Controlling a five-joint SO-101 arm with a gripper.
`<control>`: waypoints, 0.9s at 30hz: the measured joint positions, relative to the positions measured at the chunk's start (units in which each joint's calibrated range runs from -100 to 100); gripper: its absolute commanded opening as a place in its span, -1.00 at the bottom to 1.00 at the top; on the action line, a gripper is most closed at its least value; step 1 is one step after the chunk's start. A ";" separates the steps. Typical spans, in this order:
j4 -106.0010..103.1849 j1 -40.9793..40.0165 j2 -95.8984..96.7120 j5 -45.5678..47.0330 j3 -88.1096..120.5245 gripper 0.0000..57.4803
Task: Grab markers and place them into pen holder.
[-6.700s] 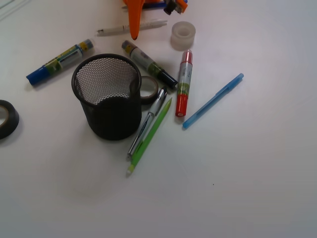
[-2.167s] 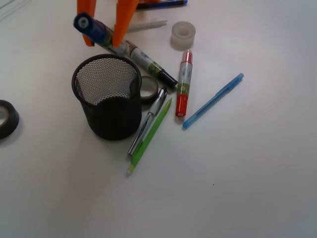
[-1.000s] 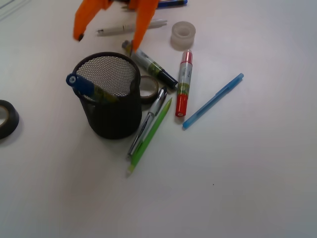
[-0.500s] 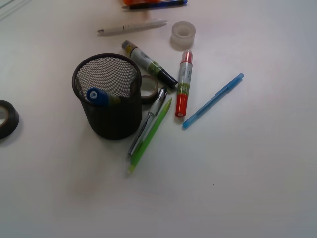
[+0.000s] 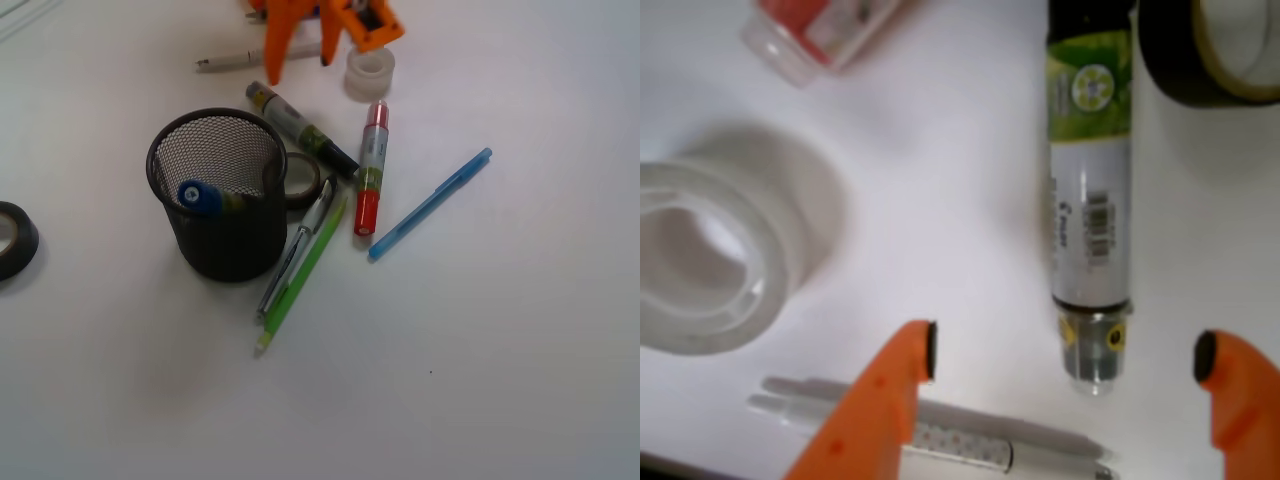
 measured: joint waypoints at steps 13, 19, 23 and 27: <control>-0.35 3.03 27.35 4.10 -17.61 0.02; -5.10 0.52 38.85 4.05 -22.28 0.02; -7.78 -1.18 42.68 3.42 -22.37 -0.04; -8.38 -0.37 45.30 2.83 -23.45 -0.47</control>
